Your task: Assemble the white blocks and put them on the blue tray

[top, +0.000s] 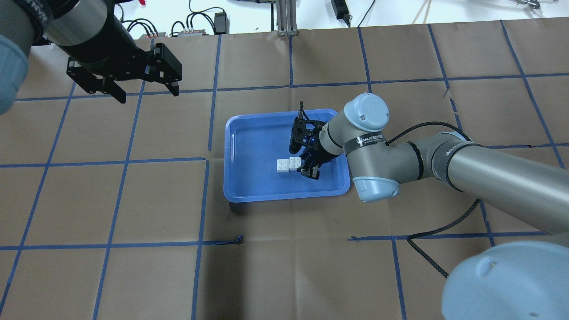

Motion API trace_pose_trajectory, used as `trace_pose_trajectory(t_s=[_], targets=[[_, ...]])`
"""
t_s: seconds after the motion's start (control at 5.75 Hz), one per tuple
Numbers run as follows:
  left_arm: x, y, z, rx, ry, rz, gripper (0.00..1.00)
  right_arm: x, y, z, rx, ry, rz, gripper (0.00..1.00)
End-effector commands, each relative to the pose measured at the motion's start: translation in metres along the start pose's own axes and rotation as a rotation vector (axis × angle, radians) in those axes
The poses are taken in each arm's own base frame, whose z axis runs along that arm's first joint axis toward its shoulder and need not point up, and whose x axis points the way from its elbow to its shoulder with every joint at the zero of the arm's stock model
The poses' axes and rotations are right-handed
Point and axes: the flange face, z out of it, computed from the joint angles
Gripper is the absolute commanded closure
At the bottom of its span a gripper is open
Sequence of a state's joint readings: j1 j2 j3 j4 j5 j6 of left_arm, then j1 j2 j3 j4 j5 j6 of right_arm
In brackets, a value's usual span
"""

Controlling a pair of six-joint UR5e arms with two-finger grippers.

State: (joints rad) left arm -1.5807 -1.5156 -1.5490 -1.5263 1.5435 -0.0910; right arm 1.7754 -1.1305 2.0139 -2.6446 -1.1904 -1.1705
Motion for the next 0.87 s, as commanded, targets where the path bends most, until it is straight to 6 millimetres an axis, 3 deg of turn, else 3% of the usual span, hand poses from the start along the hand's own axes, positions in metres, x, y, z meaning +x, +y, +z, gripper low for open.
trace_pose_trajectory(t_s=[0.0, 0.7], targets=[[-0.0017, -0.0008, -0.0006, 0.001, 0.0, -0.005, 0.01, -0.0005, -0.0005, 0.0002, 0.001, -0.001, -0.001, 0.79], [-0.0014, -0.003, 0.0025, -0.004, 0.008, -0.012, 0.01, -0.0055, -0.0058, 0.0033, 0.001, -0.008, -0.011, 0.78]])
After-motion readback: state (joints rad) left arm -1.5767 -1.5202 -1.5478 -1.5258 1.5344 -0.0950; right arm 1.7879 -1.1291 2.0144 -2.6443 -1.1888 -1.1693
